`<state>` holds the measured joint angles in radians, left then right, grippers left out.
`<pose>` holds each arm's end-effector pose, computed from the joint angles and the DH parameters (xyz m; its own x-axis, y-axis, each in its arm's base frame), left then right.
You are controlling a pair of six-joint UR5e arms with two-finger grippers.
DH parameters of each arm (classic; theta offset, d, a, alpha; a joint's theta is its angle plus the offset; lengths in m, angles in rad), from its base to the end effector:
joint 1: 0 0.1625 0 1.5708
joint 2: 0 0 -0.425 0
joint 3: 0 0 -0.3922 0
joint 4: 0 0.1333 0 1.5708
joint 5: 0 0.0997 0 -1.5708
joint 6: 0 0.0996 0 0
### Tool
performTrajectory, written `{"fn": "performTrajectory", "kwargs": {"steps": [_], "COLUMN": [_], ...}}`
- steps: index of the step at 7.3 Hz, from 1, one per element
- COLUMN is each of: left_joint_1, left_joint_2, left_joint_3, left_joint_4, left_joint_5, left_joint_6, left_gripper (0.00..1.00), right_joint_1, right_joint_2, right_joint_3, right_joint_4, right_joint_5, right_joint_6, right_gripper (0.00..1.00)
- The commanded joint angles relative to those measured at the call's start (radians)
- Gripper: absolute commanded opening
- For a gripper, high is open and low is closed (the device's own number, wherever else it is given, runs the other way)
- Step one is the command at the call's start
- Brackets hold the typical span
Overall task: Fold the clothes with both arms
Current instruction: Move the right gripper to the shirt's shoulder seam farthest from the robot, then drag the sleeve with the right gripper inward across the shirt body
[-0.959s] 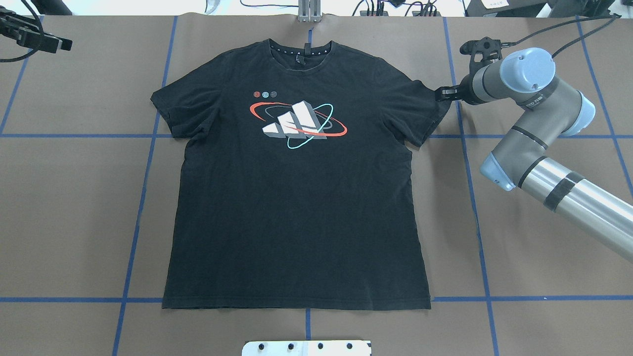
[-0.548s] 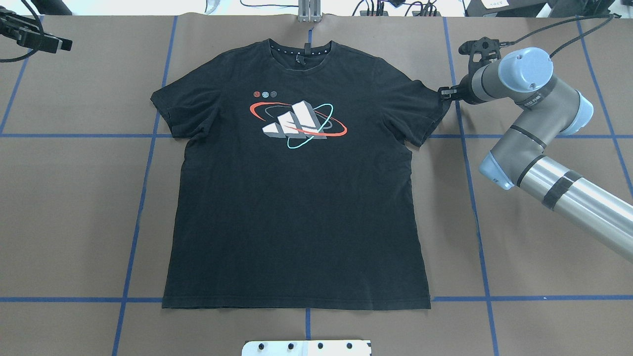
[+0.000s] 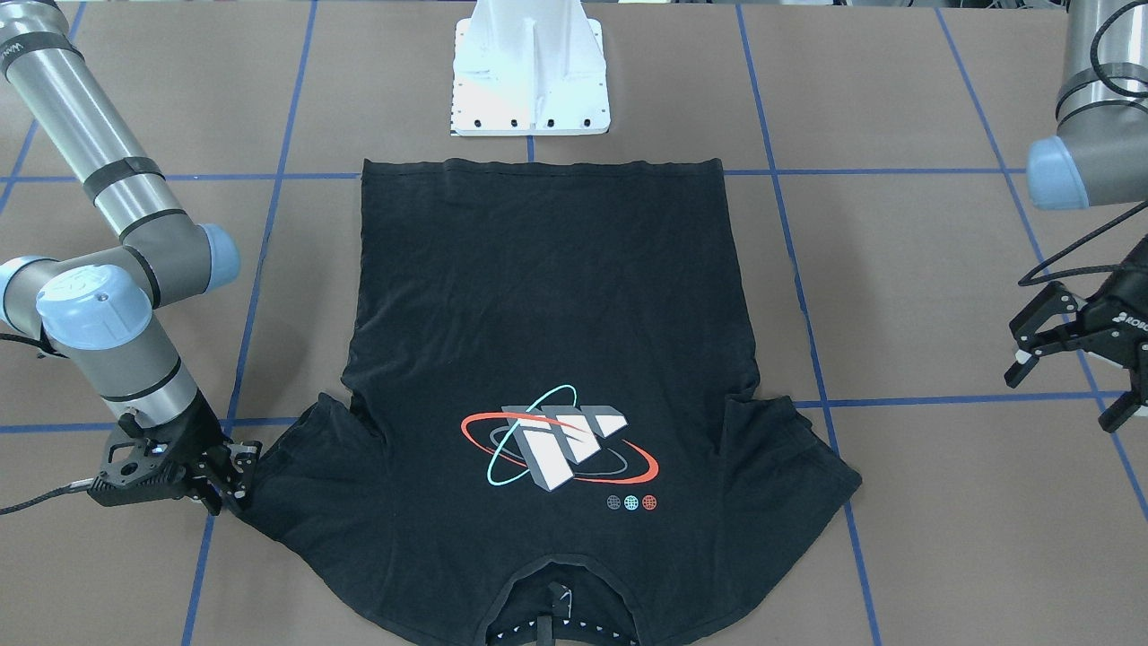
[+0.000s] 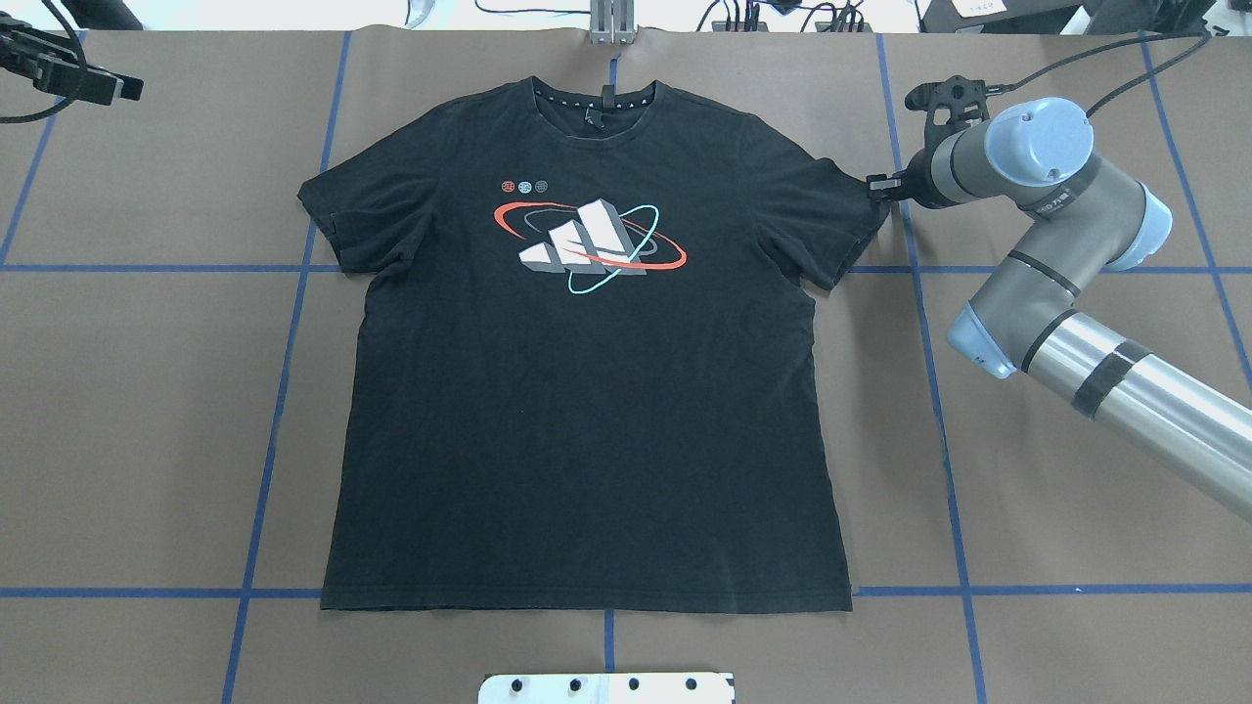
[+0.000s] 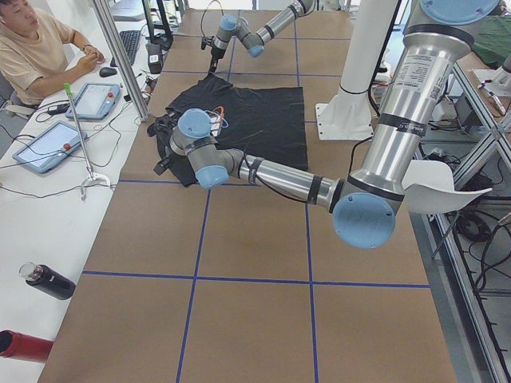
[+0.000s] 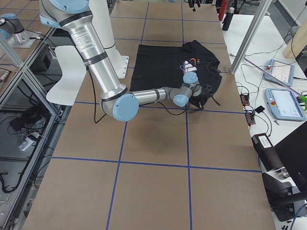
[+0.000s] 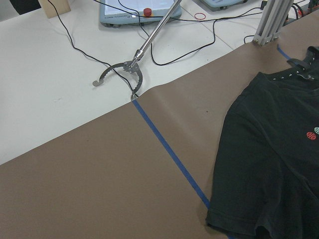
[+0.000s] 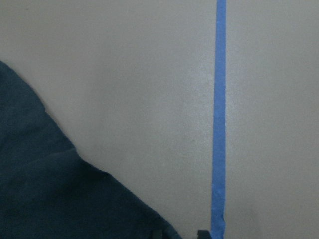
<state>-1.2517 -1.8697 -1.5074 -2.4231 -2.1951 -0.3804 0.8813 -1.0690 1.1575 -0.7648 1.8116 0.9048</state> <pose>0.1246 -0.6164 0.4264 0.6187 0.5290 -0.5809 0.0905 0.6865 0.7215 -0.3817 -0.6352 0.4832 0.7029 -0.0906 0.7055 -0.2501 0.8970 0.3645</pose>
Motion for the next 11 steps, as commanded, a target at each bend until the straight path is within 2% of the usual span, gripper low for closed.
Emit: {"fn": "performTrajectory", "kwargs": {"steps": [1,2,3,4,8,9,10,11], "left_joint_1": [0.0,0.0,0.0,0.0,0.0,0.0,0.002,0.0], "left_joint_2": [0.001,0.001,0.001,0.001,0.001,0.001,0.001,0.001], "left_joint_3": [0.0,0.0,0.0,0.0,0.0,0.0,0.0,-0.004], "left_joint_4": [-0.001,-0.001,-0.001,-0.001,-0.001,-0.001,-0.001,-0.001], "left_joint_5": [0.0,0.0,0.0,0.0,0.0,0.0,0.0,0.0], "left_joint_6": [0.0,0.0,-0.002,-0.002,-0.002,-0.002,-0.002,-0.002], "left_gripper": [1.0,1.0,1.0,1.0,1.0,1.0,1.0,1.0], "right_joint_1": [-0.004,-0.004,-0.004,-0.004,-0.005,-0.007,-0.016,-0.066], "right_joint_2": [-0.008,-0.008,-0.009,-0.009,0.027,0.056,0.084,0.14], "right_joint_3": [0.004,0.004,0.005,0.005,0.062,0.114,0.204,0.227], "right_joint_4": [0.002,0.001,0.002,0.001,-0.027,-0.112,-0.26,-0.348], "right_joint_5": [0.0,0.0,0.0,0.0,0.002,0.0,-0.005,-0.073], "right_joint_6": [0.0,0.0,0.0,0.003,0.095,0.13,0.172,0.248], "right_gripper": [0.36,0.36,0.26,0.0,0.0,0.0,0.0,0.0]}}
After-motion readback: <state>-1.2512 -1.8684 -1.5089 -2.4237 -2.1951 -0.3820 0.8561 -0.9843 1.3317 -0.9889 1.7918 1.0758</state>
